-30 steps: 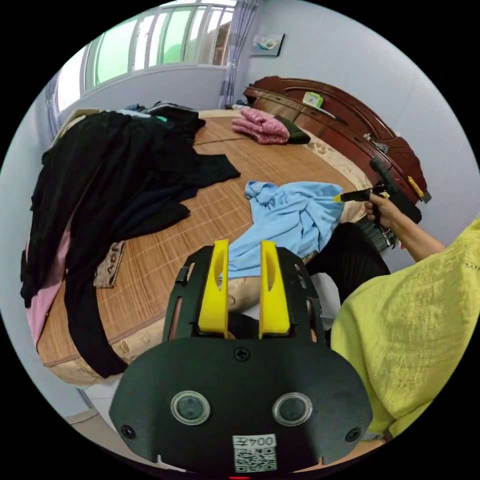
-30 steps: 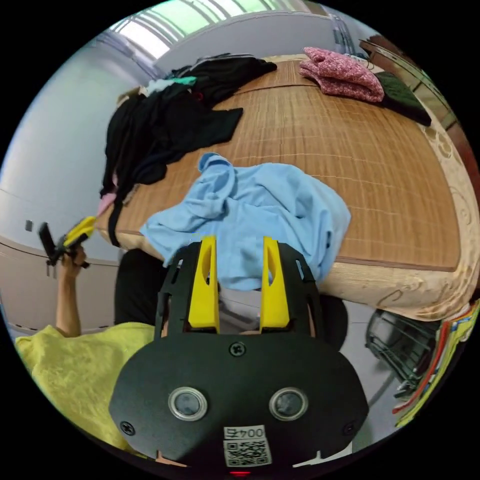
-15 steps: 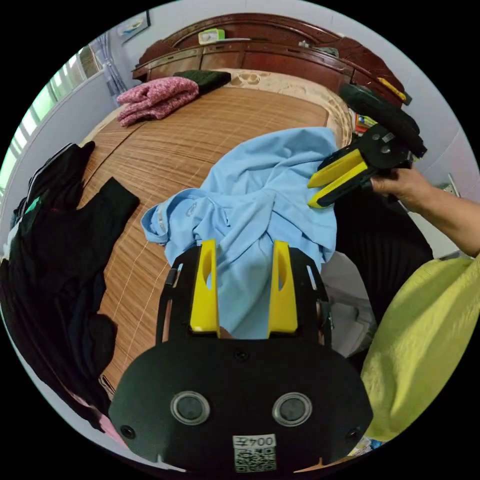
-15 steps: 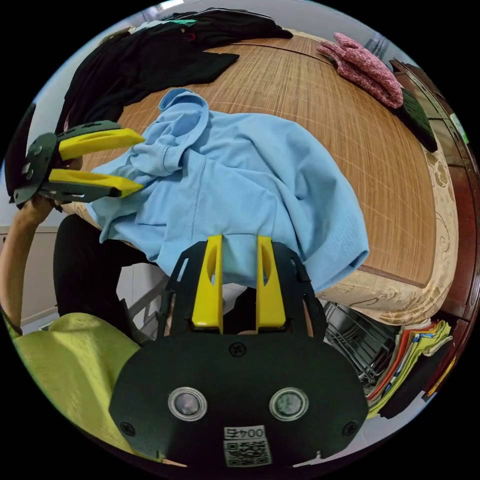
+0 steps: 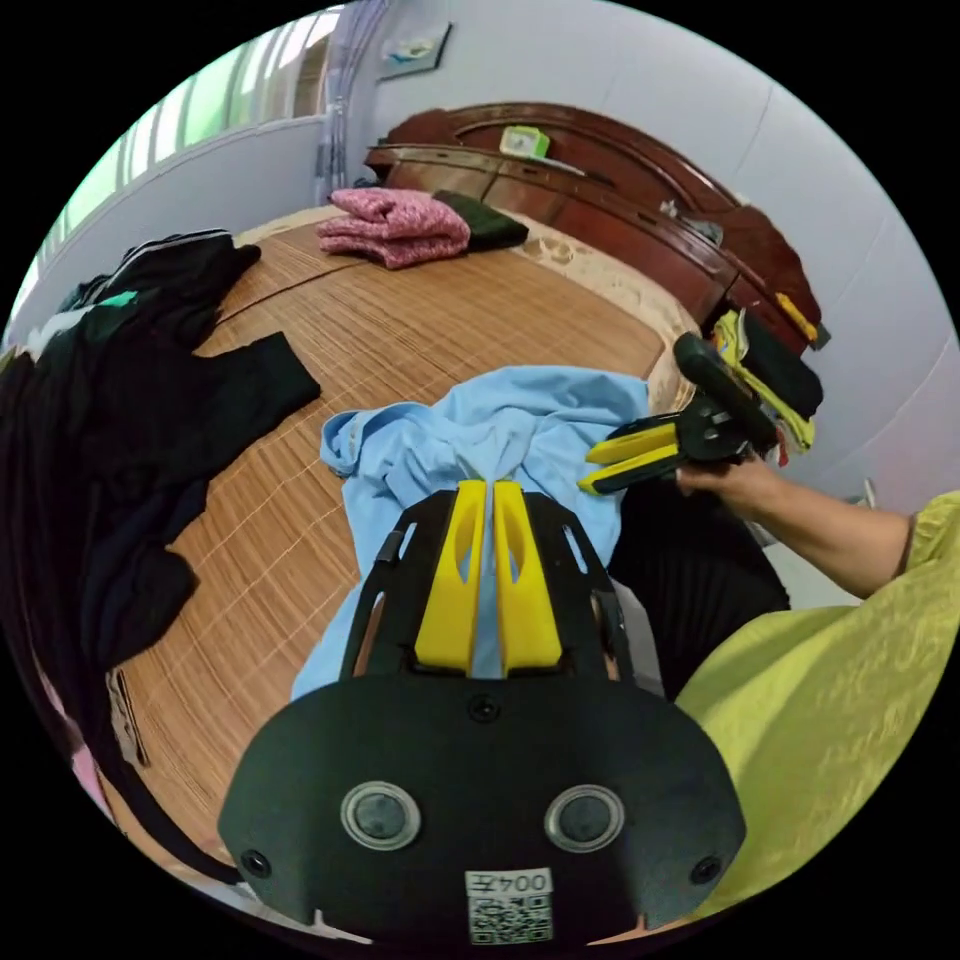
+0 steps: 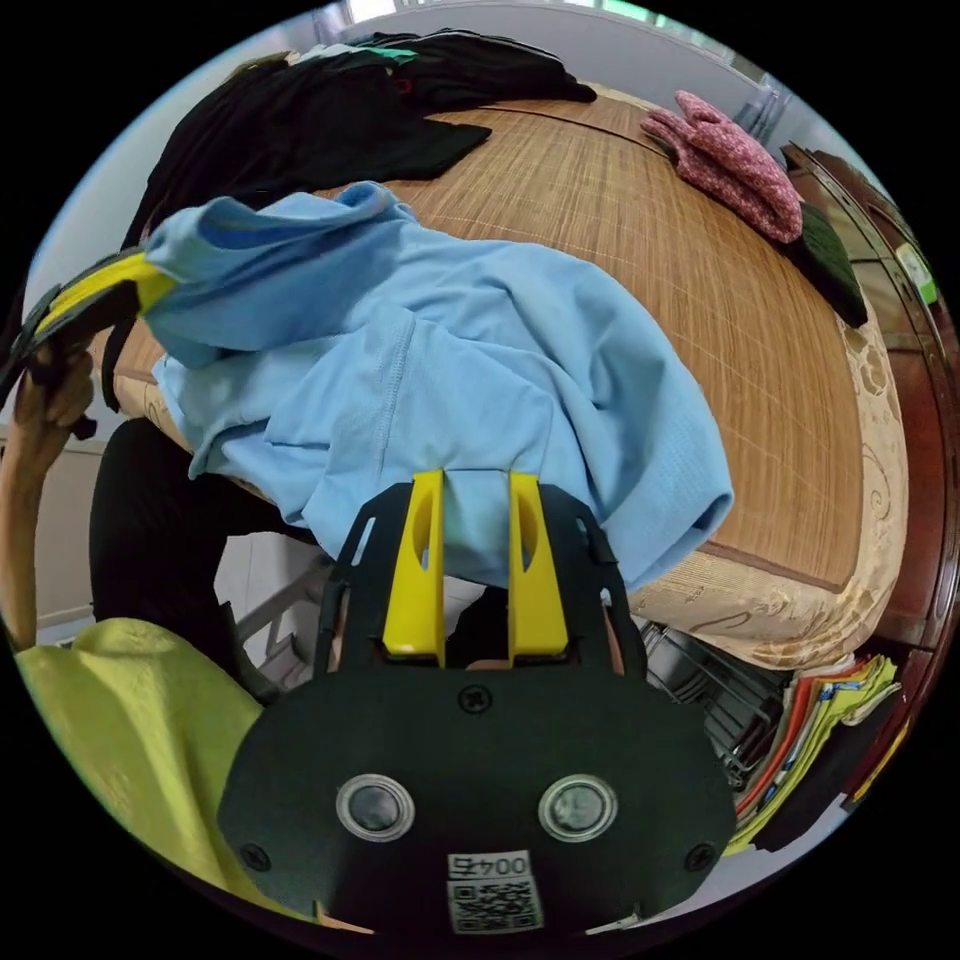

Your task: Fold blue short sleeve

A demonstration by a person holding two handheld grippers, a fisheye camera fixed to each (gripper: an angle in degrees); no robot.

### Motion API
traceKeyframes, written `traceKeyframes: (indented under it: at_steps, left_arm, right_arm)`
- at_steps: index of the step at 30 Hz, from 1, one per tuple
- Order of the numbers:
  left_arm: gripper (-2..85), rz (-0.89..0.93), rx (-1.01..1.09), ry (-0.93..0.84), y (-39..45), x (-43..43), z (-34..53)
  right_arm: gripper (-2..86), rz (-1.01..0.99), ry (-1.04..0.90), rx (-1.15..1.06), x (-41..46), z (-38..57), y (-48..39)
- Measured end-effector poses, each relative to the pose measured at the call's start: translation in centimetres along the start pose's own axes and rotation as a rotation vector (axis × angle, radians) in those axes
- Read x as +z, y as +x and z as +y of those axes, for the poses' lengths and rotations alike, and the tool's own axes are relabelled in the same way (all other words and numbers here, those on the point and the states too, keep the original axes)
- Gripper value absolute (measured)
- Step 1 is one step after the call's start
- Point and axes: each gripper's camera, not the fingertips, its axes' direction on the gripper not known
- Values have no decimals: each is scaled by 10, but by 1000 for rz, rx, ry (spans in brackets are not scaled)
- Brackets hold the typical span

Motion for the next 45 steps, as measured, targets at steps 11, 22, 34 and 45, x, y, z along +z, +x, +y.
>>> traceKeyframes:
  at_steps: [11,22,34,45]
  left_arm:
    - [12,112,-741,182,-109,-17,176]
    - [14,121,-695,121,-105,7,195]
    - [14,95,-610,125,-96,6,175]
    - [11,174,-488,118,-56,33,146]
  right_arm:
    - [73,-200,158,-102,-71,-51,1]
    - [121,-135,-36,-515,-45,-195,-76]
    - [40,-155,-131,-624,-15,-232,-106]
    - [43,-54,232,-371,-75,-31,-1]
